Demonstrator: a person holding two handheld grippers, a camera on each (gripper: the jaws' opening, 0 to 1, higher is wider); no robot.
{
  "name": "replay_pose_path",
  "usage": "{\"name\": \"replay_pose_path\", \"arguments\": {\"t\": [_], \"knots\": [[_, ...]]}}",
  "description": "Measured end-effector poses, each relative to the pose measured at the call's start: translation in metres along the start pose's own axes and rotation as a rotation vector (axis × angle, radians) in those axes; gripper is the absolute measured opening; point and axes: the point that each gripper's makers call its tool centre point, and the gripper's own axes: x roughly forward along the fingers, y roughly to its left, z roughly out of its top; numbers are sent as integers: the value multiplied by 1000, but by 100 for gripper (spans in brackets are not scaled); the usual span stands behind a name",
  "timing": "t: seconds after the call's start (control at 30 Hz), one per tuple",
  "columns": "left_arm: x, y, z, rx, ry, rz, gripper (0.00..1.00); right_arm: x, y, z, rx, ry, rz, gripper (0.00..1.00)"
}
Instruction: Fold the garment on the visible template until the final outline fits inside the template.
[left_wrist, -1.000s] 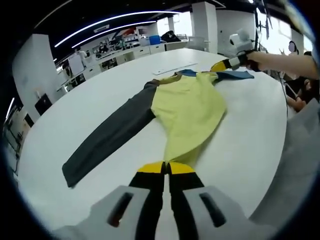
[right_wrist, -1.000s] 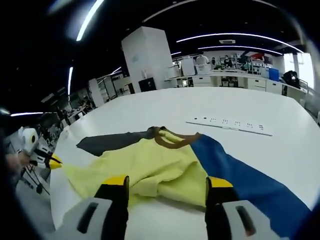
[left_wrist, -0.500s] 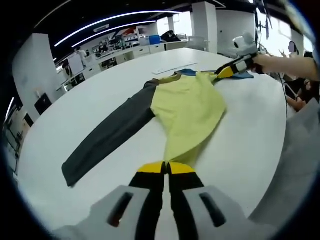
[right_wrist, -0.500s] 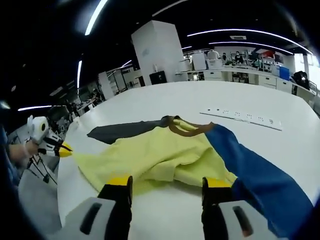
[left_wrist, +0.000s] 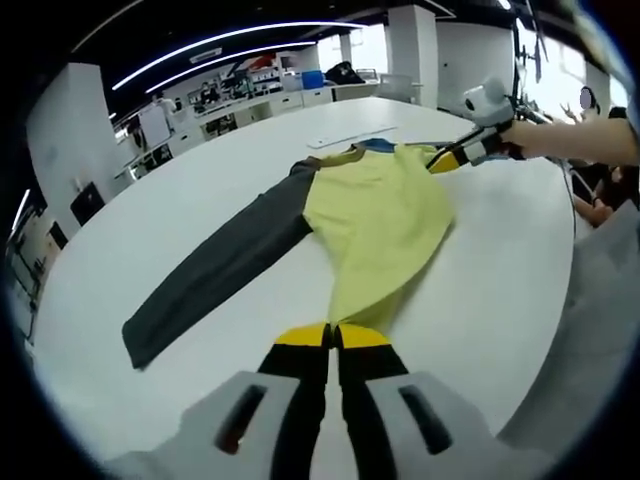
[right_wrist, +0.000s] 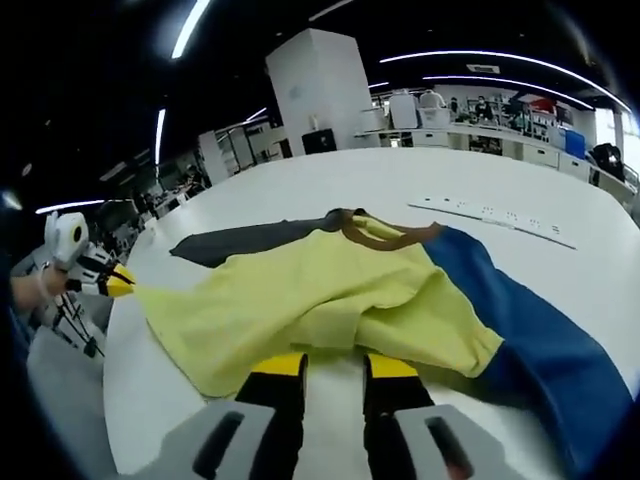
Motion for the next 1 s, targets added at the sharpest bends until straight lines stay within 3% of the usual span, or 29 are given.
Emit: {"name": "replay_pose_path", "arguments": {"t": [0.43,0.53,0.77,1.0], "knots": [[1,3,-1,-15,-1,4,0,21,-6,1,-77,-11,-30,13],[2,3,-1,-18,1,4,0,24,-7,0,-195,-3,-48,11],[4,2,-3,-20,6,1,0,23,-1,-1,-296,22,-67,1],[4,1,-2,-18,6,1,0,20,-7,-3,-270,39,-75,0]]}}
